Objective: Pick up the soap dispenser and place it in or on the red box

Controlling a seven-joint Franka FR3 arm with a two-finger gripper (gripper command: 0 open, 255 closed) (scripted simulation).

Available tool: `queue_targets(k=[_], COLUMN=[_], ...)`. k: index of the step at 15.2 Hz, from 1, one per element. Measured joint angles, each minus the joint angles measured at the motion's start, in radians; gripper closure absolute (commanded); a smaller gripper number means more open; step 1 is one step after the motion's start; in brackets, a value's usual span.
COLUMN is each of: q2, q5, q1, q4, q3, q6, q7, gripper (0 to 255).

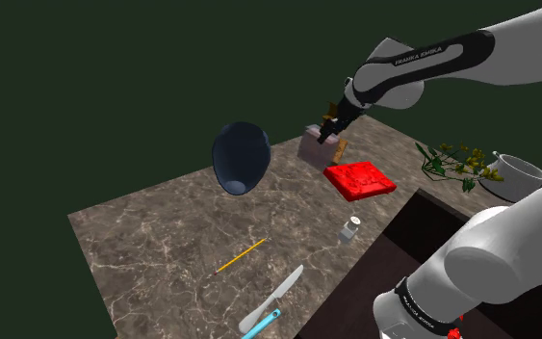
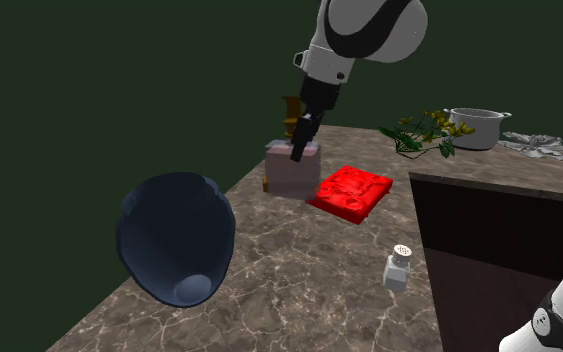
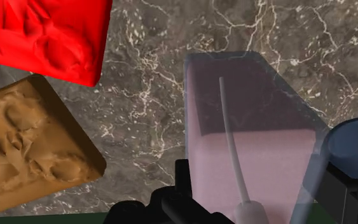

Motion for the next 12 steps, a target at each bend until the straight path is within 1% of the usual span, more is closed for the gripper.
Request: queue_targets(k=[1,6,12], q2=[-0.007,-0.019,0.014], q5=[0.002,0.006,0.031], q1=[-0.01,-0.057,-0.104], q4=[-0.018,-0.015,0.031], q3=[-0.019,-0.114,-0.236], q6=[0.009,-0.016,-0.048], q7=[-0.031,-0.171,-0.357], gripper=[255,255,255])
